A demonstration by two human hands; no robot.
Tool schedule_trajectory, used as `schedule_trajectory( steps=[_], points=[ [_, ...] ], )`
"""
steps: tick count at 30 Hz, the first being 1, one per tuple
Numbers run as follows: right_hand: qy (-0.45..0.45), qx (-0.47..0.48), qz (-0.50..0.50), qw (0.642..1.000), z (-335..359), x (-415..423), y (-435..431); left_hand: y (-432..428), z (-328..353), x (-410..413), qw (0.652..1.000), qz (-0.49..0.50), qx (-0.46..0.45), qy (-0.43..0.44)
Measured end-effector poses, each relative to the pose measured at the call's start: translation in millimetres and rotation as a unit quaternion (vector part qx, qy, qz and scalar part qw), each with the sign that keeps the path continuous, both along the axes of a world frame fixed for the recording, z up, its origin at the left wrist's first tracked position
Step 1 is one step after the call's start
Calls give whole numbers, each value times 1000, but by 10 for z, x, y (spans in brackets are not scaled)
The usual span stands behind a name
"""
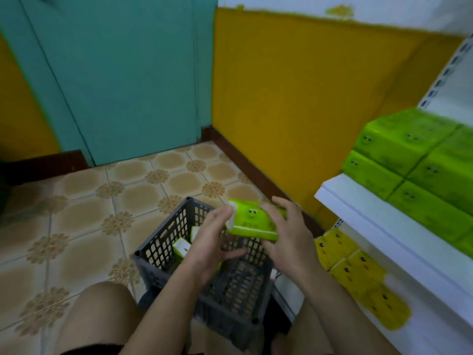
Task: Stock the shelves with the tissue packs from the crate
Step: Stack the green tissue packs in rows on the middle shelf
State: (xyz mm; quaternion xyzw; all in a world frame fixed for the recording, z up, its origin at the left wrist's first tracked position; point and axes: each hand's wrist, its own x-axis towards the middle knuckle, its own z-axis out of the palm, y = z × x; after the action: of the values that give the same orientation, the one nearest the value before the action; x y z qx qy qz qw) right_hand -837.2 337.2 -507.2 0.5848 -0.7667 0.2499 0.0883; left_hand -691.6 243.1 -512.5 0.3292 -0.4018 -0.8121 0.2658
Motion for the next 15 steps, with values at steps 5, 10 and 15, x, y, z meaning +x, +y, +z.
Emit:
schedule_trajectory(
  steps=[5, 10, 15],
  points=[
    [58, -64, 61, 994, 151, 25, 477, 335, 272, -68, 997, -4, -39, 63],
    [-232, -139, 21, 962, 457, 10, 861, 625, 438, -73, 985, -47, -92, 142],
    [-485, -180, 26, 855, 819, -118, 1329, 993, 696, -268, 967, -114, -157, 165]
  ],
)
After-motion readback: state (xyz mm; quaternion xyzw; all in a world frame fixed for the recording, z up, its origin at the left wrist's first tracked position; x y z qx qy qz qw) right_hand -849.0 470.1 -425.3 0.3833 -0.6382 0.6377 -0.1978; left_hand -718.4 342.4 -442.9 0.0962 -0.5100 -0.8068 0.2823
